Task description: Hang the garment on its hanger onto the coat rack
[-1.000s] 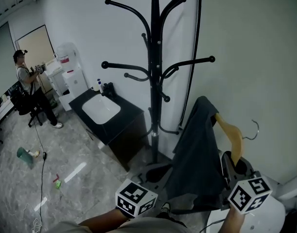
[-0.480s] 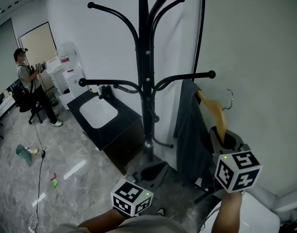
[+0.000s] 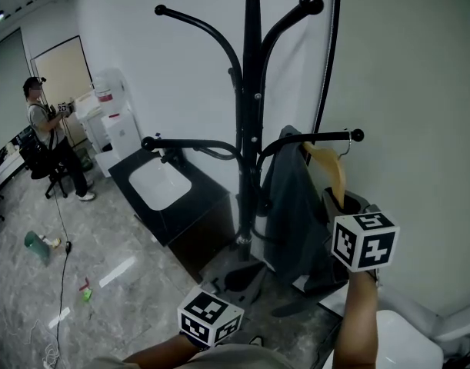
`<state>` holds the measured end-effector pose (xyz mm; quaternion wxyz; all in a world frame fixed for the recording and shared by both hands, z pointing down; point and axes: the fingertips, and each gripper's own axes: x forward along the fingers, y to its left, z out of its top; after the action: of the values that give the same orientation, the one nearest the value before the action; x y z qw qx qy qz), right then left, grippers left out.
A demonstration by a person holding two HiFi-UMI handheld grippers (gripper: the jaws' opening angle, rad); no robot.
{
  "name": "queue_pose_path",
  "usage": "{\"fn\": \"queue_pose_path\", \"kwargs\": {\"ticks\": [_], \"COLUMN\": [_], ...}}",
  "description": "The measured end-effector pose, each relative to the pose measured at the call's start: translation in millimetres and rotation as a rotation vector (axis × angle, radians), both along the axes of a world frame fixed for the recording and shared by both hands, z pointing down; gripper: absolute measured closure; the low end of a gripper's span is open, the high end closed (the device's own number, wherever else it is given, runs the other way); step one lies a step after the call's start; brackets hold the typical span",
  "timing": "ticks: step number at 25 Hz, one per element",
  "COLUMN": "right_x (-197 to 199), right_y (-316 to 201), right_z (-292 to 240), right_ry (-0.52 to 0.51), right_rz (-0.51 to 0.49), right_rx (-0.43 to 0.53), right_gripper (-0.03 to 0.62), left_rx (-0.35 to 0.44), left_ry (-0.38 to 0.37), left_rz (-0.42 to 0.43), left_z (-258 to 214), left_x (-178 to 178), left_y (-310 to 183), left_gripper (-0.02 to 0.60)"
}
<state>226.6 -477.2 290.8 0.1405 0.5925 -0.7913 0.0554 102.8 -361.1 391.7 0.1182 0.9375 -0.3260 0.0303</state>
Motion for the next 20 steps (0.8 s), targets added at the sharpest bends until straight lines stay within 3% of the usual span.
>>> {"fn": "queue_pose_path", "kwargs": {"ticks": [9,20], "right_x": [-26,-72], "right_y": [-20,-41], "right_z": [31,57], "right_ry": [-0.049,-0.082], "right_rz": [-0.049,-0.194], "right_rx": [-0.085,-0.146], "right_gripper": [0.568,0.566], "left_rx": [-0.014,0.028], "left_ry": [-0.009,-0.014], "left_rz": [0.018,0.023], "left_z": [8,-10], "left_x": [-5,1], "left_y": [-8,-22], "left_gripper": [0.577,0.577]}}
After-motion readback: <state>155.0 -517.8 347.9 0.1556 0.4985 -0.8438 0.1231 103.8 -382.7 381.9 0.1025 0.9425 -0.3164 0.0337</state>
